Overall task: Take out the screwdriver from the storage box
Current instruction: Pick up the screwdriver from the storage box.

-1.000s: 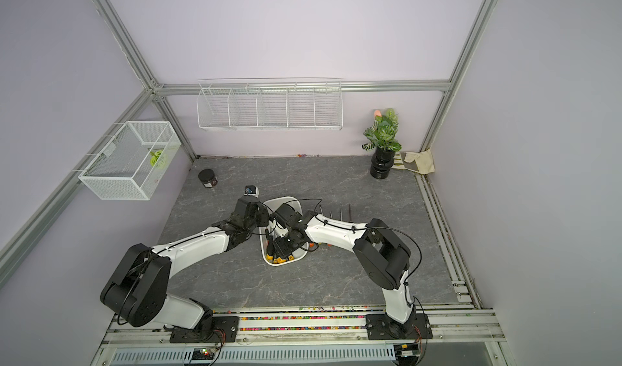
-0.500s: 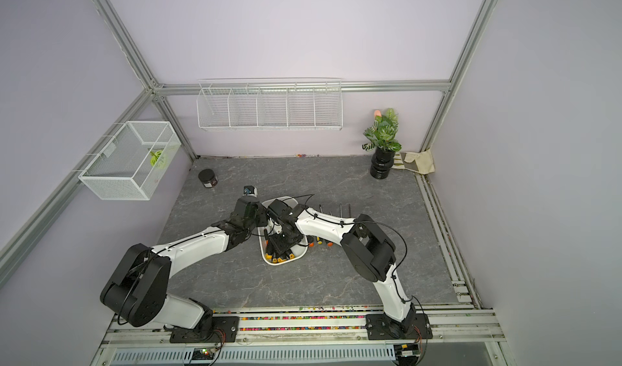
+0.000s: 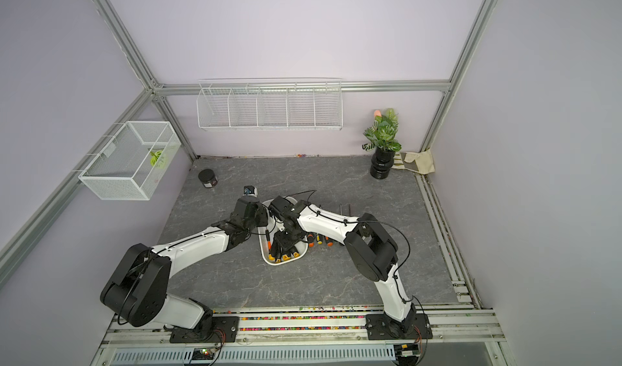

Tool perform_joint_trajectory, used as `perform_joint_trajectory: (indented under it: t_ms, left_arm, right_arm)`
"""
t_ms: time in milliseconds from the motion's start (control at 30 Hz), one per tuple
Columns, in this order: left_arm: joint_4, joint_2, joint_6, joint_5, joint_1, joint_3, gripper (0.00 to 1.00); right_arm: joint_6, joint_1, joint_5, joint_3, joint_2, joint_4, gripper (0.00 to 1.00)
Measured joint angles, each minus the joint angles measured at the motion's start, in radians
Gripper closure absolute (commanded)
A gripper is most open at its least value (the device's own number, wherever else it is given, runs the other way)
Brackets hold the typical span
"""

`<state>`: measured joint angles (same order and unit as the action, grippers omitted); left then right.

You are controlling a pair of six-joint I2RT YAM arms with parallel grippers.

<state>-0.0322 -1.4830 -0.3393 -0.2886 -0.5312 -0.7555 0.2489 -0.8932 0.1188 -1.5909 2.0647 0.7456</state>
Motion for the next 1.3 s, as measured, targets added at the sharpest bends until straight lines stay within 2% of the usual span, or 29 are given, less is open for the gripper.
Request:
perform_joint_trajectory:
  t_ms: [333, 900, 1300]
  left_arm:
    - [0.003, 0.000, 0.000, -0.003, 0.000, 0.000, 1.00]
    - [-0.004, -0.006, 0.000, -0.002, -0.001, 0.000, 1.00]
    - [-0.016, -0.006, 0.000, 0.006, -0.007, 0.000, 1.00]
  right_arm:
    - [-0.005, 0.007, -0.003, -0.037, 0.022, 0.018, 0.64]
    - [-0.004, 0.030, 0.095, -0.001, 0.001, -0.021, 0.61]
    - [-0.019, 0.030, -0.060, 0.013, -0.024, 0.023, 0.62]
